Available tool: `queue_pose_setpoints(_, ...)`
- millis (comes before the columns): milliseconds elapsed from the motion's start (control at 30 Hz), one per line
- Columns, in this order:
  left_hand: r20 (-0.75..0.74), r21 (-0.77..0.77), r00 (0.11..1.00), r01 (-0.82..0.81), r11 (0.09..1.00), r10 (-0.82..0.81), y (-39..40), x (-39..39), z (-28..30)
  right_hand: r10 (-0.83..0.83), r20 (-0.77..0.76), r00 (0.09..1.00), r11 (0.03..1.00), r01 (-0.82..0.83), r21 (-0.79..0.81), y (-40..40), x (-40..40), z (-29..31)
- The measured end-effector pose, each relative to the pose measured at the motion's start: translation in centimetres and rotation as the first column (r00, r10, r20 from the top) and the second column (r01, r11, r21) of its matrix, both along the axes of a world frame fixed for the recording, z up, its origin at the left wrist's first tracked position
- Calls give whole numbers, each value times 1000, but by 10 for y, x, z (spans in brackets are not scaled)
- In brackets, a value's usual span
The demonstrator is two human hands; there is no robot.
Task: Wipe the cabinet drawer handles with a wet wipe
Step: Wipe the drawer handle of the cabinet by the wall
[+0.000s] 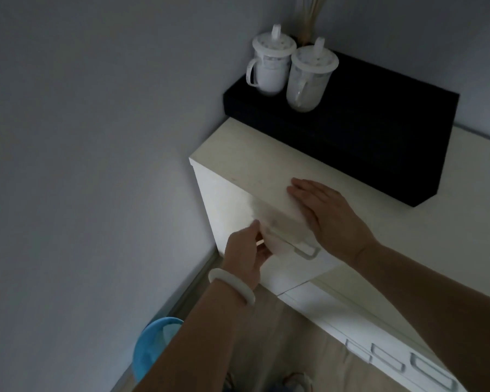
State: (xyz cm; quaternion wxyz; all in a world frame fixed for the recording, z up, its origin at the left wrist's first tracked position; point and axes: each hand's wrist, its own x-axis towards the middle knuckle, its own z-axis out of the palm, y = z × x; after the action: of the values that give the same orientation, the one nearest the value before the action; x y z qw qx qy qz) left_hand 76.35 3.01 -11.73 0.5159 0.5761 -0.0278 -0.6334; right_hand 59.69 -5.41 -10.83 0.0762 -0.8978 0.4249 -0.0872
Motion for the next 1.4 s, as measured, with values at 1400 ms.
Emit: queue_pose_setpoints(1400,676,-75,713,316,946,-185,-12,-39,-35,-20,-18,1000,999,19,-33,0,2,1)
